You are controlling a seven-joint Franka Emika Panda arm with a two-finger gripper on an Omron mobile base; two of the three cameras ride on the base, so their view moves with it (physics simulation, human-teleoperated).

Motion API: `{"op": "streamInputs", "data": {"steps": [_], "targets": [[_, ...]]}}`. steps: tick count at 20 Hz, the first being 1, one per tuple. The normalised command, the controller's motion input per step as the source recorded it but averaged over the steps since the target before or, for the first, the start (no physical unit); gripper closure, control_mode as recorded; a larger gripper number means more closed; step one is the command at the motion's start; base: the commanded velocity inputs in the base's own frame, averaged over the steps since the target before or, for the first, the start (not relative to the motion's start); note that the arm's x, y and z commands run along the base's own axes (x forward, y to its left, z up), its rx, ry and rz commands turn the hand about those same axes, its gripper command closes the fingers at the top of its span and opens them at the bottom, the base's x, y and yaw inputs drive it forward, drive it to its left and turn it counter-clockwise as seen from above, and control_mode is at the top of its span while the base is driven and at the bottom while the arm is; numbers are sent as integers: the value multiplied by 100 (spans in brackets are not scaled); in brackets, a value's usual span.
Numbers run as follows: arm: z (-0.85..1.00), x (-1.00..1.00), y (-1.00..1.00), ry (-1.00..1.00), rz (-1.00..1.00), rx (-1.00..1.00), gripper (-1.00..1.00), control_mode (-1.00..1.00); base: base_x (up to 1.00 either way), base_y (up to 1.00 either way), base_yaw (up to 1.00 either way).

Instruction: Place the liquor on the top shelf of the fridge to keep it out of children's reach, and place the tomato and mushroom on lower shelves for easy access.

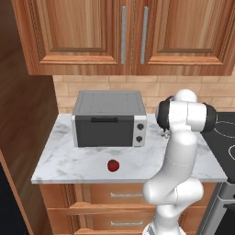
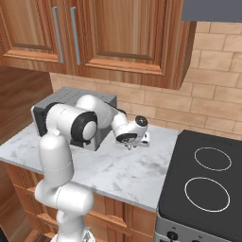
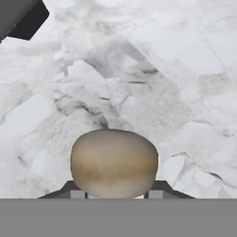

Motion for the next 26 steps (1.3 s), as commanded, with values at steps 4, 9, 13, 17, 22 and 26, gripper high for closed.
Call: {"op": "streamInputs", "data": {"steps": [4,9,13,17,22,26], "targets": [[14,-39,0,0,0,0,100,-100,0,0,0],[59,-65,0,-3,0,0,100,-100,0,0,0],[94,-80,0,-10,2,0,100,-100,0,0,0],[58,-100,0,-17,5,0,100,-100,0,0,0],[55,-100,0,-24,10,0,100,-100,0,0,0],[78,-93,1,-36,11,0,100,-100,0,0,0]]}}
